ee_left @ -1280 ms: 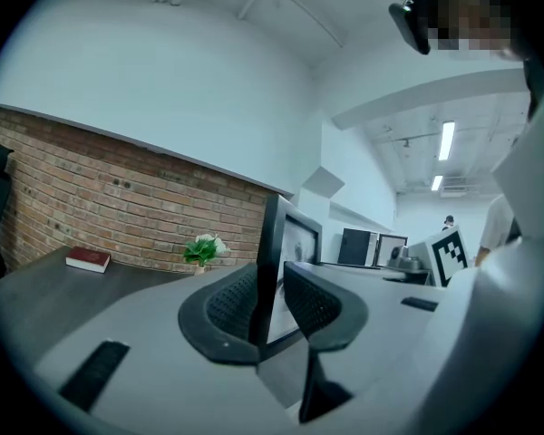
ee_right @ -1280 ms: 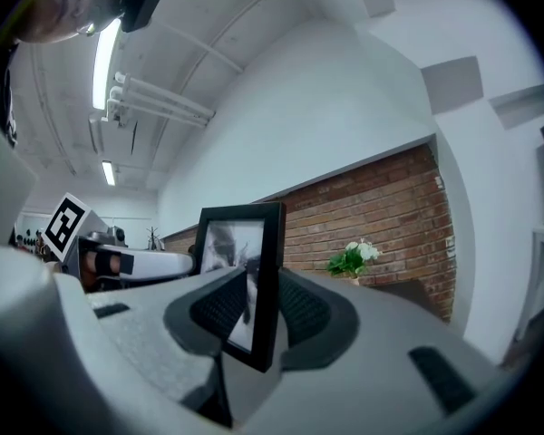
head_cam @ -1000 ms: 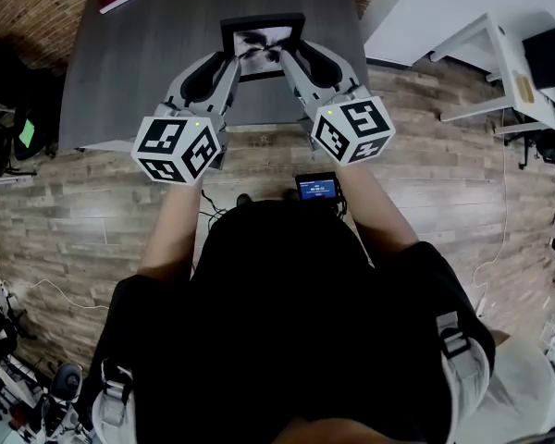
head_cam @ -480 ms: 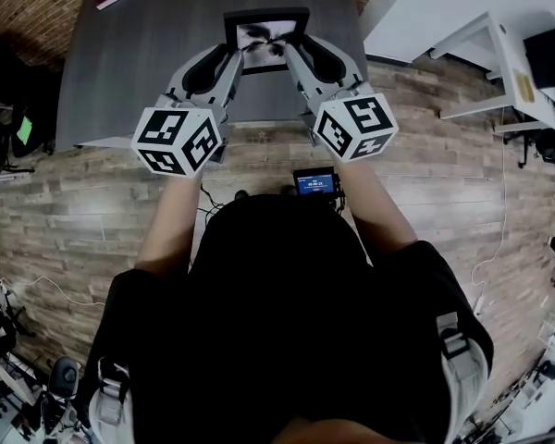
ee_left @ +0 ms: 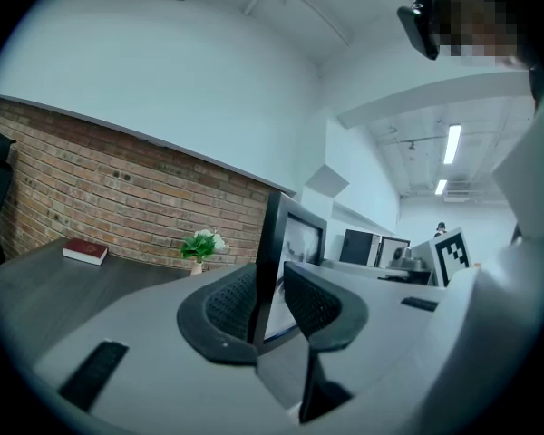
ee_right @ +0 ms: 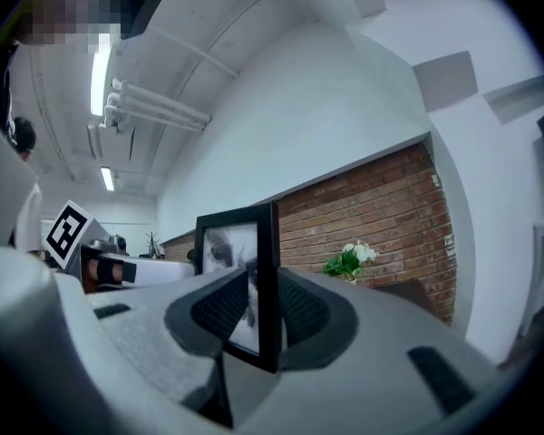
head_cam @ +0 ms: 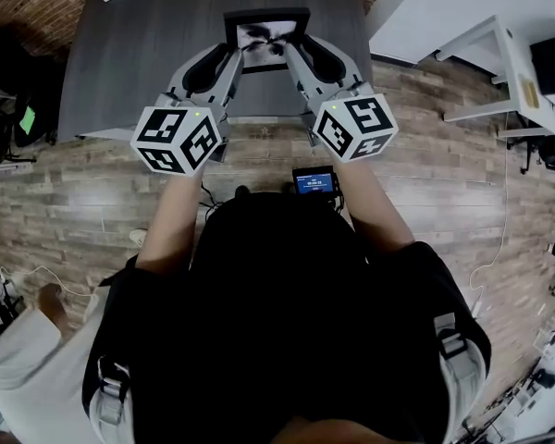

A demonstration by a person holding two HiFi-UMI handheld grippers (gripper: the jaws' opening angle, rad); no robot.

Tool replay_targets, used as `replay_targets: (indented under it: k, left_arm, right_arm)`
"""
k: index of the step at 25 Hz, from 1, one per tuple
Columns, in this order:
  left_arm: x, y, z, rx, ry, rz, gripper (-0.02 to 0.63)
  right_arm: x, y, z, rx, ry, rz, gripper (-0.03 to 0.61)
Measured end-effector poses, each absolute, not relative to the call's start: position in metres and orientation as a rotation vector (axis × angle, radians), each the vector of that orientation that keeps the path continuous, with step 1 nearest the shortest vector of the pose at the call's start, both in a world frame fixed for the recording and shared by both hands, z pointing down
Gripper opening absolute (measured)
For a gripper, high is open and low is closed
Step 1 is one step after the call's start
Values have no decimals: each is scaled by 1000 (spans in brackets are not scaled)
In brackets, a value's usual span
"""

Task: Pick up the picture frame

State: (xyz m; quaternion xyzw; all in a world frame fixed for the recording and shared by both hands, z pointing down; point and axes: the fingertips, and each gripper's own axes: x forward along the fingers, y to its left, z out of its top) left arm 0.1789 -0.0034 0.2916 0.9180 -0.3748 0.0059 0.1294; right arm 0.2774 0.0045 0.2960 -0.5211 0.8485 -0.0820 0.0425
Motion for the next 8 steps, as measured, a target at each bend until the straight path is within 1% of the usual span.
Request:
replay_targets:
  k: [8]
  left_arm:
    - [181, -4, 291, 2649, -1117, 23, 86]
  right_arm:
    - [279, 2, 296, -1567, 2612, -262, 106]
